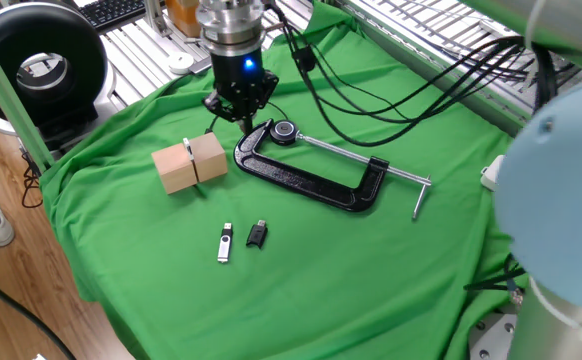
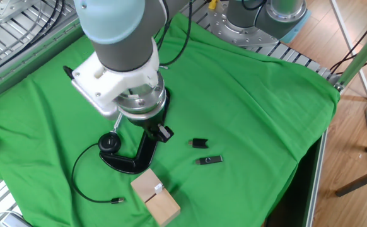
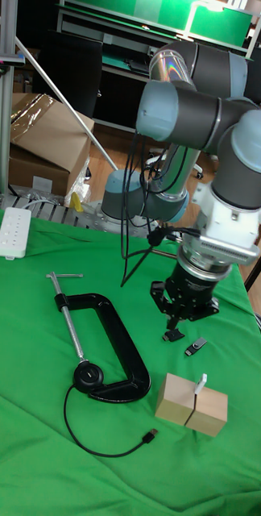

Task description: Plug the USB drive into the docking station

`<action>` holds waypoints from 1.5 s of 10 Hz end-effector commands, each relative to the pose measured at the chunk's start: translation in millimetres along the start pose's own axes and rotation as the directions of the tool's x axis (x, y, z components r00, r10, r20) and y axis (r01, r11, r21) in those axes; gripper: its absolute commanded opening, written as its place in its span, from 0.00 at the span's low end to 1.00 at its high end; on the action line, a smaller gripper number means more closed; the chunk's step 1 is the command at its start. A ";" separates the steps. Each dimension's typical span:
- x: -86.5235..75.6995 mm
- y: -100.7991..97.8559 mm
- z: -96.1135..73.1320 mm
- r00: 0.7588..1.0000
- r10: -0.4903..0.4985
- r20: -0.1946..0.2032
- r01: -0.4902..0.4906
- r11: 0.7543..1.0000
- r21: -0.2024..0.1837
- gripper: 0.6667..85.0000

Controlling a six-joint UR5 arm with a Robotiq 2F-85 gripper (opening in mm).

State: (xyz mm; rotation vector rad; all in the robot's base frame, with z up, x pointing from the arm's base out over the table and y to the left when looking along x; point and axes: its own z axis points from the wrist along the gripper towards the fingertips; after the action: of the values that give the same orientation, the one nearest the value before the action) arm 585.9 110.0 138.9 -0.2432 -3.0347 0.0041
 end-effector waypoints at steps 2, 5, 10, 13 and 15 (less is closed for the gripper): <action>-34.8 59.4 -8.3 0.996 0.079 0.029 -0.078 0.996 -0.052 0.19; -41.3 93.1 -2.6 0.997 0.069 0.034 -0.065 0.992 -0.106 0.41; -36.0 100.9 0.1 1.000 0.015 0.005 -0.014 0.992 -0.127 0.67; -43.0 100.1 0.1 0.999 0.043 0.029 -0.039 0.991 -0.125 0.64; -54.5 63.0 2.3 0.996 0.062 0.064 -0.062 0.998 -0.010 0.62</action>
State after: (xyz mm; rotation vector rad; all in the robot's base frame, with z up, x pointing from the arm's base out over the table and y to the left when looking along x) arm 643.7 188.8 131.1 -0.3105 -3.0726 -0.1090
